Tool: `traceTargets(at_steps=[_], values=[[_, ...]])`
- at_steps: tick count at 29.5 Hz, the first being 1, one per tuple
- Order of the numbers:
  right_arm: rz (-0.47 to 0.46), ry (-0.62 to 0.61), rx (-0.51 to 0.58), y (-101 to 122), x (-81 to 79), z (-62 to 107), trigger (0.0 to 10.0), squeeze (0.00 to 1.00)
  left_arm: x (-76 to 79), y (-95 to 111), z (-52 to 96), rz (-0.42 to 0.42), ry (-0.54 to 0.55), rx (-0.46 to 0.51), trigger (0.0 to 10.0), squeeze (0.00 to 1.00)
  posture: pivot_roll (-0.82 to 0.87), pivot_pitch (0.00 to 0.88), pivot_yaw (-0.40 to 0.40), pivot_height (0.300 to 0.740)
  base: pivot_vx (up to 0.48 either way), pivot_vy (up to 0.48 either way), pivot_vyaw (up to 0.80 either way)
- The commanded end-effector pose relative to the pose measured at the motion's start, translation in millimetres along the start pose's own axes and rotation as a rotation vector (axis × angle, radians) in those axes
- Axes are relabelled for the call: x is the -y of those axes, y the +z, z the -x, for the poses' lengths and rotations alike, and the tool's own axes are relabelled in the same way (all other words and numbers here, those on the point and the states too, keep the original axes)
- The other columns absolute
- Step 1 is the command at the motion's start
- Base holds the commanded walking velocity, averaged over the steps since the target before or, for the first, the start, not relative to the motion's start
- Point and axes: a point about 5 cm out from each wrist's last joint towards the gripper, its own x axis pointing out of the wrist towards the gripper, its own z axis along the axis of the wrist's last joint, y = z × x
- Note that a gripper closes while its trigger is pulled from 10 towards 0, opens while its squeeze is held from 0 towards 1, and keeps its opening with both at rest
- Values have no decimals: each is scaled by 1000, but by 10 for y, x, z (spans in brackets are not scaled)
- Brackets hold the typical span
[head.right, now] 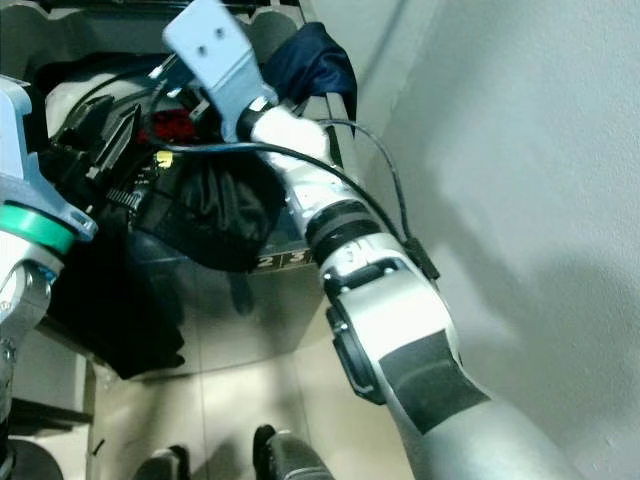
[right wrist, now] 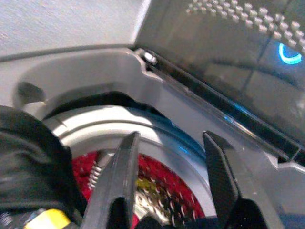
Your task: Clothes washing
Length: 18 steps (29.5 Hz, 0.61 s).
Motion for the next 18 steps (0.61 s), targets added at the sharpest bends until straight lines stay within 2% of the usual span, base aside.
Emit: traceTargets(at_steps=[1, 2, 3, 5, 7, 9, 10, 11, 12, 13, 18], values=[[-22, 37, 22, -92, -18, 141, 10000, 0, 59, -26, 60, -13, -39, -22, 10000, 0, 114, 149, -41, 740, 0, 0, 0], [-26, 47, 38, -117, -24, 219, 10000, 0, 84, -40, 81, -21, -57, -32, 10000, 0, 118, 148, -42, 740, 0, 0, 0], [-26, 47, 38, -117, -24, 219, 10000, 0, 84, -40, 81, -21, -57, -32, 10000, 0, 118, 148, -42, 740, 0, 0, 0], [-101, 59, 83, -166, -56, 447, 10000, 0, 153, -48, 147, -70, -117, -45, 10000, 0, 150, 134, -40, 740, 0, 0, 0], [-101, 59, 83, -166, -56, 447, 10000, 0, 153, -48, 147, -70, -117, -45, 10000, 0, 150, 134, -40, 740, 0, 0, 0], [-224, 116, 120, -194, -156, 738, 10000, 0, 179, -54, 211, -149, -150, -45, 10000, 0, 160, 115, -34, 740, 0, 0, 0], [-224, 116, 120, -194, -156, 738, 10000, 0, 179, -54, 211, -149, -150, -45, 10000, 0, 160, 115, -34, 740, 0, 0, 0], [-262, 151, 129, -193, -218, 850, 10000, 0, 177, -68, 234, -167, -148, -45, 10000, 0, 162, 95, -32, 740, 0, 0, 0], [-262, 151, 129, -193, -218, 850, 10000, 0, 177, -68, 234, -167, -148, -45, 10000, 0, 162, 95, -32, 740, 0, 0, 0], [-287, 187, 129, -196, -280, 927, 10000, 0, 184, -87, 250, -176, -142, -45, 10000, 0, 164, 80, -32, 740, 0, 0, 0], [-292, 230, 122, -206, -342, 977, 10000, 0, 210, -113, 261, -181, -150, -46, 10000, 0, 167, 68, -33, 740, 0, 0, 0]])
